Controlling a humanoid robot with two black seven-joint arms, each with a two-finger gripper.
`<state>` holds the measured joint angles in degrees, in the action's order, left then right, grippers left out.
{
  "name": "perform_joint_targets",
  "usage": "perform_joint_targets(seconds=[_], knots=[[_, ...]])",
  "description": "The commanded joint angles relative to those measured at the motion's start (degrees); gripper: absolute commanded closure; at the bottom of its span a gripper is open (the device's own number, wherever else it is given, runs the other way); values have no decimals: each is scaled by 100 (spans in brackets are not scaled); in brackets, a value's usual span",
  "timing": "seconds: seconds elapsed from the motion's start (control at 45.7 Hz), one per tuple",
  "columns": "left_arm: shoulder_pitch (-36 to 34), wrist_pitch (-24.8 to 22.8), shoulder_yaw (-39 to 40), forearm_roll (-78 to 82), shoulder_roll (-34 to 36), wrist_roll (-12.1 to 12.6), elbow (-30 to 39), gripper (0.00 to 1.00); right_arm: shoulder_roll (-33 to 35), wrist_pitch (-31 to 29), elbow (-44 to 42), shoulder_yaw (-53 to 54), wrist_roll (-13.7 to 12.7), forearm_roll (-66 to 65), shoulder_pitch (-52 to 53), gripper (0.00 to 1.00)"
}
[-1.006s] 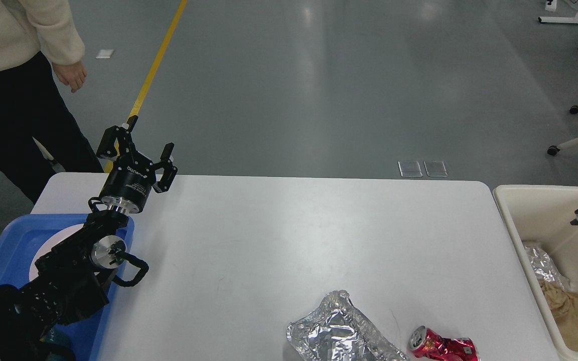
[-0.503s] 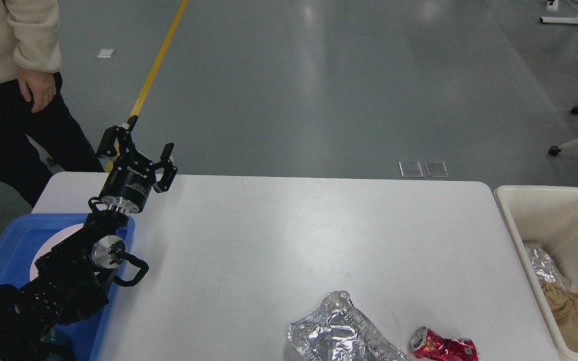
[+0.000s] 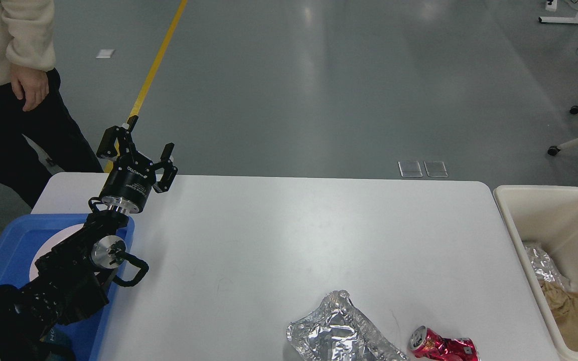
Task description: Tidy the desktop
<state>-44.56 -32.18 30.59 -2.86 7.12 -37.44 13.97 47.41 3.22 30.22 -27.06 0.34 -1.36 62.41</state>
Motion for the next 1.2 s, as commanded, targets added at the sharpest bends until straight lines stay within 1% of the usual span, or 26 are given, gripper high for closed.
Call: perform_joint_targets(seconds=[0.0,0.109,0.219,0.394,0.481,0.525,0.569,0.722,0.81,0.875,0.941,1.006,1.181], knots=[[0,1,0,5,9,0,0,3,58,29,133,-45,-8,-311,-45,0],[0,1,0,-4,0,0,0,3,120,-58,414,-527,-52,-707,86,0],[0,1,0,-4,0,0,0,4,120,-234,432,-1353,-43,-857,666,0],[0,-8,0,-4,0,0,0,3,85,-261,362,-2364,-25,-901,1509,0],[0,1,0,-4,0,0,0,3,102,-462,432,-2900,-25,-1050,2028,0],[0,1,0,-4,0,0,0,3,111,-734,493,-3190,-25,-1085,2327,0],[0,1,0,-4,0,0,0,3,111,-1164,616,-3480,-25,-1120,2678,0],[0,1,0,5,0,0,0,3,111,-3123,854,-4210,-34,-1165,4093,0],[0,1,0,-4,0,0,0,3,102,-4231,942,-4308,-60,-1305,4682,0],[0,1,0,-4,0,0,0,3,67,-4891,1073,-4308,-60,-1515,4982,0],[9,1,0,5,0,0,0,3,32,-5287,1258,-4308,-60,-1691,5237,0],[0,1,0,-4,0,0,0,3,-117,-5446,1399,-4308,-69,-1815,5421,0],[0,1,0,-4,0,0,0,3,-662,-5499,1504,-4264,-61,-1894,5606,0]])
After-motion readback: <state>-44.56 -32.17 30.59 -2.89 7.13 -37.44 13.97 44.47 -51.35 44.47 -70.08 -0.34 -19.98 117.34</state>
